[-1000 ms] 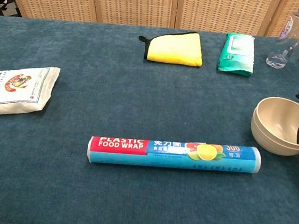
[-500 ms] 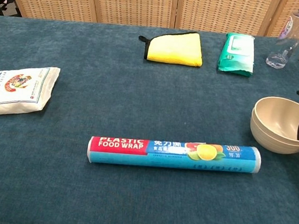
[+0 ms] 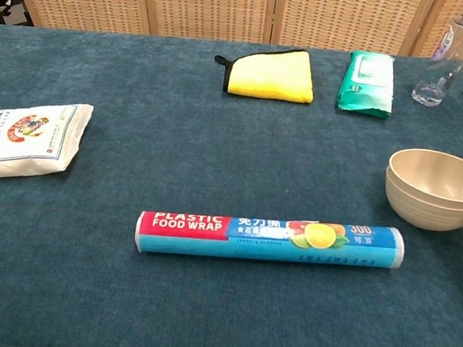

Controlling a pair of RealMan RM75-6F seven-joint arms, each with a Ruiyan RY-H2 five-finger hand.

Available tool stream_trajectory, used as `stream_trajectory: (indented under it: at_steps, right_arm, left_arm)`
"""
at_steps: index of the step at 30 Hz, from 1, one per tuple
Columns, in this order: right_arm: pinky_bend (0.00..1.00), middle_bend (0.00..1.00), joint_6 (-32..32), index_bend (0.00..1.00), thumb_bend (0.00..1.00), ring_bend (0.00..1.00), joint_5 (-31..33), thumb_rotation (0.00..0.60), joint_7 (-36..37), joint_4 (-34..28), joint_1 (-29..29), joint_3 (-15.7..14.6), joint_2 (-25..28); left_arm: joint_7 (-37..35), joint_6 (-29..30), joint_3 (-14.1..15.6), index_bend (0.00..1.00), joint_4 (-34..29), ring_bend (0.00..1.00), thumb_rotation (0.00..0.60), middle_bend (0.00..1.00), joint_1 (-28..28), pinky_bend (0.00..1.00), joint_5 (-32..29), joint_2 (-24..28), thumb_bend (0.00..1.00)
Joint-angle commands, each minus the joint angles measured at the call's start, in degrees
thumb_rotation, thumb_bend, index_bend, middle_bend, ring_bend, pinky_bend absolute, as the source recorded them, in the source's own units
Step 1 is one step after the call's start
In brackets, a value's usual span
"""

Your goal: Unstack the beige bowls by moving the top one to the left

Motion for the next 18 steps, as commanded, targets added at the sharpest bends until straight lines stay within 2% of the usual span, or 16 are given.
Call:
stream_trajectory:
  at_steps: [1, 18]
  right_arm:
    - [0.00, 0.00, 0.17, 0.52, 0.52, 0.00, 0.04, 0.600, -0.18, -0.27, 0.10, 0.24, 0.19]
    - [0.00, 0.00, 1.00, 0.53, 0.51, 0.00, 0.42, 0.600, -1.60, -1.67, 0.56, 1.39, 1.16]
  left_arm:
    - [-0.03, 0.06, -0.03, 0.00, -0.02, 0.00, 0.322, 0.00, 0.02, 0.00, 0.00, 0.01, 0.10]
    - [0.11, 0.32, -0.06, 0.00, -0.34, 0.00, 0.322, 0.00, 0.14, 0.00, 0.15, 0.24, 0.10]
